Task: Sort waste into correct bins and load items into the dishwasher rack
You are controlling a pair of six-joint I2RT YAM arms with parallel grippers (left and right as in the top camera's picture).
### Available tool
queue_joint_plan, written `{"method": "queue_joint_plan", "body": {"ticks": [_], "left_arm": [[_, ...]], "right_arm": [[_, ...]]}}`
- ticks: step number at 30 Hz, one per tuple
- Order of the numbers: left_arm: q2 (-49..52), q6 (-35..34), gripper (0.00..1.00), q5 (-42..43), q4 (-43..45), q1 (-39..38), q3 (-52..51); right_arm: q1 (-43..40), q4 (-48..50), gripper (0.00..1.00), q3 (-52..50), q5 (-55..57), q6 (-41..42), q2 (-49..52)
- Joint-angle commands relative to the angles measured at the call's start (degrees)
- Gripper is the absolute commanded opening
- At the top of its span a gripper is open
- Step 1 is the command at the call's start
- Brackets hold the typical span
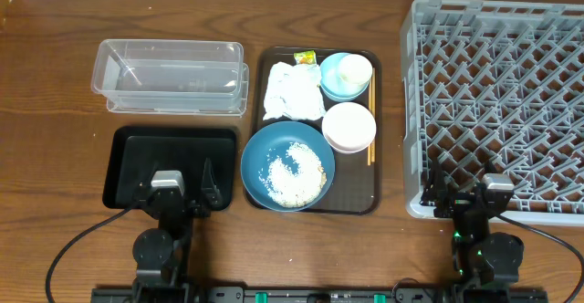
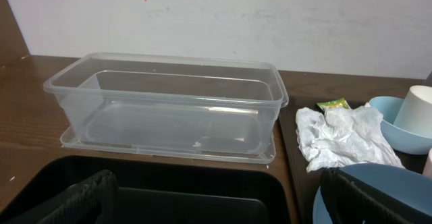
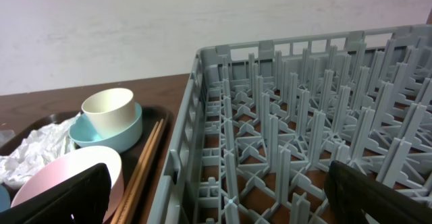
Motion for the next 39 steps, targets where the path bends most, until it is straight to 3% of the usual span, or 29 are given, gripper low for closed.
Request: {"method": "queue_joint_plan", "body": {"ticks": [1, 16, 18, 22, 25, 29, 33, 39], "left_arm": [[-0.4, 1.2, 0.98, 0.0, -1.3, -0.2, -1.7], [-0.4, 0.9, 0.98, 0.3, -0.9, -0.2, -1.7], [-0.4, -0.9, 0.98, 4.0, 2.2, -0.2, -1.7], [-0.4, -9.5, 0.98, 22.8, 11.6, -0.2, -1.7], [-0.4, -12.0, 0.98, 32.9, 20.9, -0.2, -1.7], [-0.4, -12.4, 0.98, 34.1, 31.0, -0.2, -1.4], [0.8, -12.3, 0.98, 27.9, 28.0, -0.2, 2.0], [16.9, -6.2, 0.98, 24.9, 5.2, -0.2, 18.8]], "right_arm": [[-0.7, 0.0, 0.99, -0.2, 0.0, -0.8, 0.0], [-0.7, 0.0, 0.99, -0.2, 0.0, -0.8, 0.0], [-0.7, 0.0, 0.99, -0.2, 0.0, -0.8, 0.0], [-0.7, 0.0, 0.99, -0.2, 0.0, -0.8, 0.0], [-0.7, 0.0, 0.99, -0.2, 0.0, -0.8, 0.0], [-0.7, 0.0, 0.99, -0.2, 0.0, -0.8, 0.0], [-0.7, 0.0, 0.99, -0.2, 0.0, -0.8, 0.0], [-0.7, 0.0, 0.99, -0.2, 0.0, -0.8, 0.0]]}}
